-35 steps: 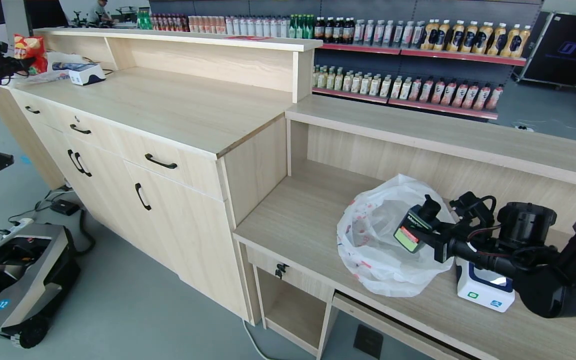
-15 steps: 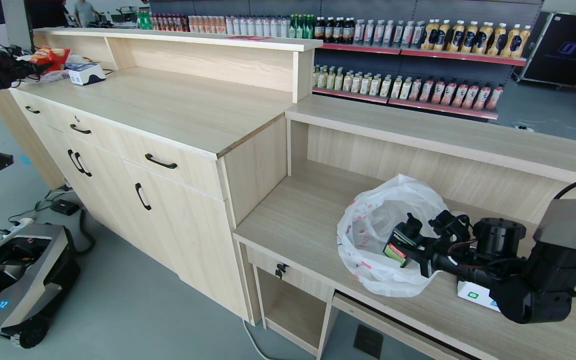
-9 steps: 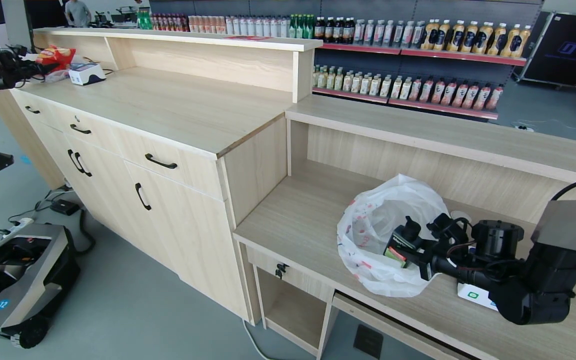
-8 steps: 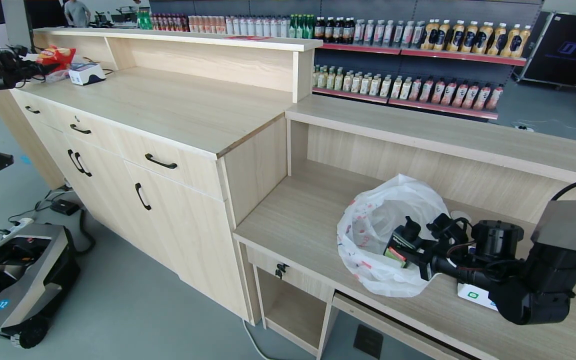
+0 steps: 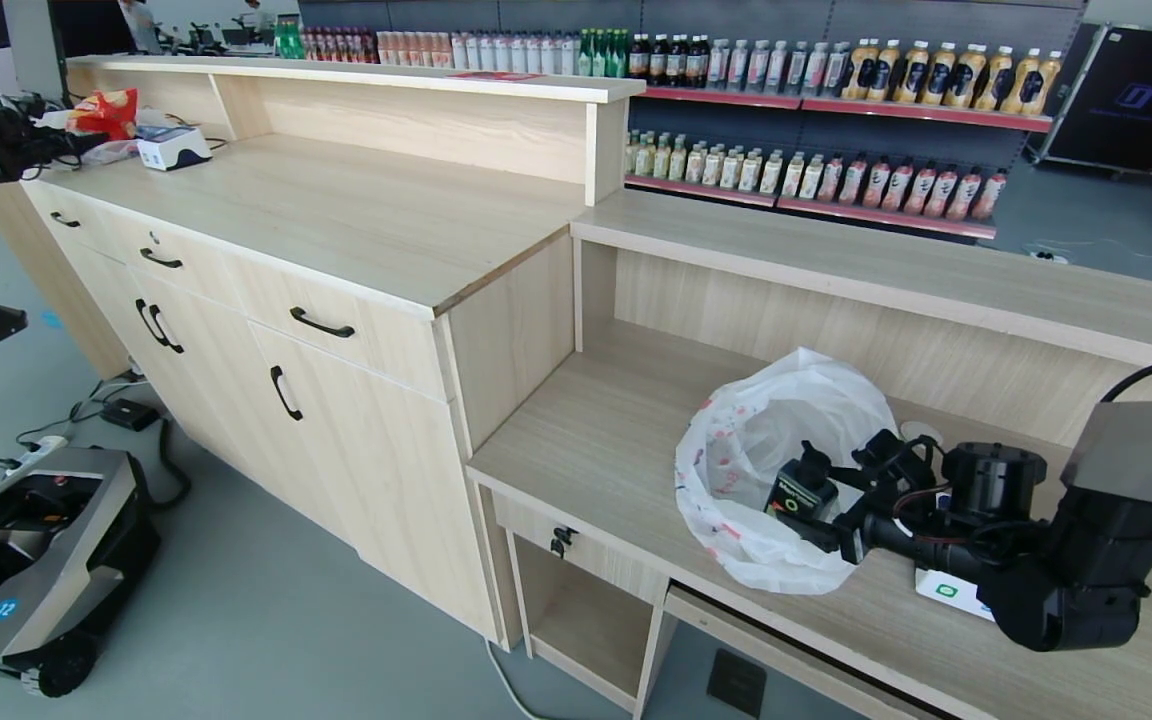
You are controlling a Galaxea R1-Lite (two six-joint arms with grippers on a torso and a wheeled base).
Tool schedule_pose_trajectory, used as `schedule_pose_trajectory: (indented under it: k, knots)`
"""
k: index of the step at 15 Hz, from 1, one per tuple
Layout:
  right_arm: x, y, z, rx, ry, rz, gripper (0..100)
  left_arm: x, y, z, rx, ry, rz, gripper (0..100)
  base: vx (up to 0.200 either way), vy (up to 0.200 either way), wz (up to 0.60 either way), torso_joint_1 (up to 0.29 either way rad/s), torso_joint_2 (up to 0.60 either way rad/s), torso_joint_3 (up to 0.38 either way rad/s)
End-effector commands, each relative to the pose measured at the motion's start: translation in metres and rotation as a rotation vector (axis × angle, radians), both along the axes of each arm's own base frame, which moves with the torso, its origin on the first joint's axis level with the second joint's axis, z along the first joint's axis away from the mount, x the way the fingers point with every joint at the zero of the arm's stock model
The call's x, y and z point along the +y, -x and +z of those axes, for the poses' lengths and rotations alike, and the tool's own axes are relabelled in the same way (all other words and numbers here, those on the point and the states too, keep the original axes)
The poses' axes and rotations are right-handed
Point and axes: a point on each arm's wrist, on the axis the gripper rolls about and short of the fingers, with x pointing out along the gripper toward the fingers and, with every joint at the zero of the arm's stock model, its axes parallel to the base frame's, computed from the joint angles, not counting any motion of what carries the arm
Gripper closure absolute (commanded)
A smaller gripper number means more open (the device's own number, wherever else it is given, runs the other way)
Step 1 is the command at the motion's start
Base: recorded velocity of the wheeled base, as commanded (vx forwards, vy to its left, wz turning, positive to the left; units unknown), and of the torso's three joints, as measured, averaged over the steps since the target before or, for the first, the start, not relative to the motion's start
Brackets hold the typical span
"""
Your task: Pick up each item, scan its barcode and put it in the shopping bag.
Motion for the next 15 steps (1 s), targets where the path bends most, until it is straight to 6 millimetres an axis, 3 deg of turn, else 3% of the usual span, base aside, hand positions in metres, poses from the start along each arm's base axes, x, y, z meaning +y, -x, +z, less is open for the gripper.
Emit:
schedule_pose_trajectory:
  k: [1,4,6,8,11,13,15]
  knots:
    - [0.0,0.0,0.004,-0.006,0.0,0.0,0,0.0,0.0,0.0,0.0,0.0,0.001,0,0.0,0.0,0.0,0.0,0.0,0.0]
    - [0.015,0.019,0.078,-0.123,-0.003,0.042,0,0.0,0.0,0.0,0.0,0.0,0.001,0,0.0,0.0,0.0,0.0,0.0,0.0]
    - [0.014,0.049,0.132,-0.259,0.01,0.052,0,0.0,0.0,0.0,0.0,0.0,0.001,0,0.0,0.0,0.0,0.0,0.0,0.0]
    - [0.011,0.077,0.159,-0.329,0.06,0.048,0,0.0,0.0,0.0,0.0,0.0,0.001,0,0.0,0.0,0.0,0.0,0.0,0.0]
    - [-0.005,0.128,0.183,-0.427,0.161,0.004,0,0.0,0.0,0.0,0.0,0.0,-0.001,0,0.0,0.0,0.0,0.0,0.0,0.0]
    - [-0.02,0.151,0.202,-0.549,0.255,-0.054,0,0.0,0.0,0.0,0.0,0.0,0.001,0,0.0,0.0,-0.3,-0.001,0.0,0.004]
    - [-0.021,0.161,0.226,-0.621,0.234,-0.093,0,0.0,0.0,0.0,0.0,0.0,0.001,0,0.0,0.0,-0.6,-0.002,0.0,0.005]
